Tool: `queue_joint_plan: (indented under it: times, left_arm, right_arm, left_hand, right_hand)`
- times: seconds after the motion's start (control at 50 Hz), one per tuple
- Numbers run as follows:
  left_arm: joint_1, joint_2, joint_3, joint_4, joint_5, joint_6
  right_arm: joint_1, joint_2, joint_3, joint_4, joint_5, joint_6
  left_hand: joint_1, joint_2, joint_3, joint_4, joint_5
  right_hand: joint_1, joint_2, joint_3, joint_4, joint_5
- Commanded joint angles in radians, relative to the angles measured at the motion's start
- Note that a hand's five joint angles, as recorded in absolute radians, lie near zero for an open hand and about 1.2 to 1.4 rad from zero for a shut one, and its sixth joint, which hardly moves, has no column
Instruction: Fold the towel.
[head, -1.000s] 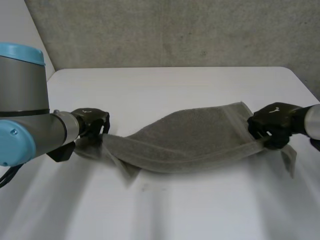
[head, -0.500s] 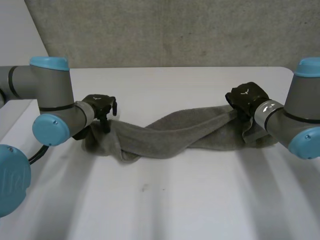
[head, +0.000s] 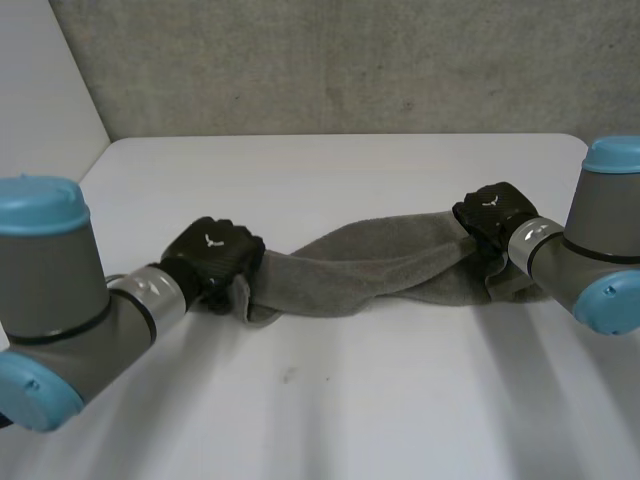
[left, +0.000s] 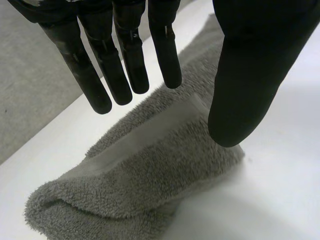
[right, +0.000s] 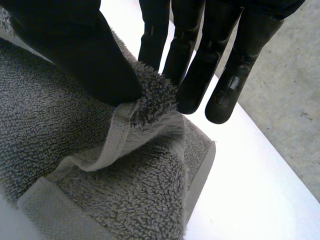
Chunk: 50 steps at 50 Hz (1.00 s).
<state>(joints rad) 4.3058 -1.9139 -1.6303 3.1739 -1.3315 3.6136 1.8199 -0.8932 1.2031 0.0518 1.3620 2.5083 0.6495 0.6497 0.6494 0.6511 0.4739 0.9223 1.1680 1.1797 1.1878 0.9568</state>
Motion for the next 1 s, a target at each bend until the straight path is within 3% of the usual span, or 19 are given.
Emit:
queue_joint_plan:
  times: [0.02, 0.3, 0.36, 0.4, 0.46, 0.58, 0.68, 0.72, 0.74, 0.78, 0.88, 1.0]
  left_arm:
    - [-0.008, -0.042, -0.028, 0.063, -0.003, 0.105]
    - [-0.023, -0.175, 0.021, 0.141, -0.005, 0.132]
    - [-0.024, -0.201, 0.035, 0.141, -0.003, 0.155]
    - [-0.026, -0.208, 0.035, 0.141, -0.005, 0.18]
    - [-0.026, -0.2, 0.035, 0.14, -0.008, 0.191]
    - [-0.037, -0.062, 0.01, 0.109, -0.011, 0.191]
    - [-0.035, 0.07, -0.003, -0.003, -0.009, 0.185]
    - [-0.018, 0.122, 0.013, -0.134, -0.006, 0.181]
    - [-0.018, 0.122, 0.013, -0.135, -0.006, 0.181]
    - [0.015, 0.125, 0.047, -0.295, -0.005, 0.178]
    - [0.077, 0.07, 0.099, -0.494, 0.003, 0.168]
    - [0.089, -0.039, 0.173, -0.465, 0.0, 0.166]
  right_arm:
    - [-0.001, -0.003, 0.019, 0.003, 0.0, -0.002]
    - [-0.005, -0.006, 0.062, 0.007, -0.006, -0.008]
    - [-0.005, -0.007, 0.07, 0.007, -0.003, -0.008]
    - [-0.005, -0.013, 0.078, 0.017, 0.0, -0.014]
    - [-0.007, -0.023, 0.081, 0.043, 0.0, -0.017]
    - [-0.017, -0.096, 0.105, 0.296, 0.0, -0.126]
    - [-0.059, -0.17, 0.131, 0.514, -0.001, -0.227]
    - [-0.083, -0.208, 0.145, 0.615, -0.012, -0.273]
    - [-0.083, -0.208, 0.145, 0.616, -0.012, -0.273]
    - [-0.091, -0.23, 0.15, 0.664, -0.021, -0.302]
    - [-0.097, -0.222, 0.142, 0.674, -0.015, -0.33]
    - [-0.088, -0.141, 0.099, 0.665, -0.006, -0.373]
  left_hand:
    - [0.095, 0.095, 0.095, 0.094, 0.096]
    - [0.151, 0.151, 0.151, 0.15, 0.152]
    - [0.301, 0.301, 0.301, 0.299, 0.302]
    - [0.686, 0.686, 0.686, 0.685, 0.687]
    - [0.747, 0.747, 0.747, 0.745, 0.748]
    - [0.747, 0.747, 0.747, 0.745, 0.748]
    - [0.747, 0.747, 0.747, 0.745, 0.748]
    - [0.747, 0.747, 0.747, 0.745, 0.748]
    - [0.747, 0.747, 0.747, 0.745, 0.748]
    - [0.747, 0.747, 0.747, 0.745, 0.748]
    - [0.747, 0.747, 0.747, 0.745, 0.748]
    - [0.747, 0.747, 0.747, 0.745, 0.748]
  right_hand:
    - [0.474, 0.228, 0.217, 0.209, 0.265]
    - [0.474, 0.228, 0.217, 0.209, 0.265]
    - [0.474, 0.228, 0.217, 0.209, 0.265]
    - [0.474, 0.228, 0.217, 0.209, 0.265]
    - [0.474, 0.228, 0.217, 0.209, 0.265]
    - [0.474, 0.228, 0.217, 0.209, 0.265]
    - [0.474, 0.228, 0.217, 0.209, 0.265]
    - [0.474, 0.228, 0.217, 0.209, 0.265]
    - [0.474, 0.228, 0.217, 0.209, 0.265]
    - [0.474, 0.228, 0.217, 0.209, 0.265]
    - [0.474, 0.228, 0.217, 0.209, 0.265]
    - [0.474, 0.228, 0.217, 0.209, 0.265]
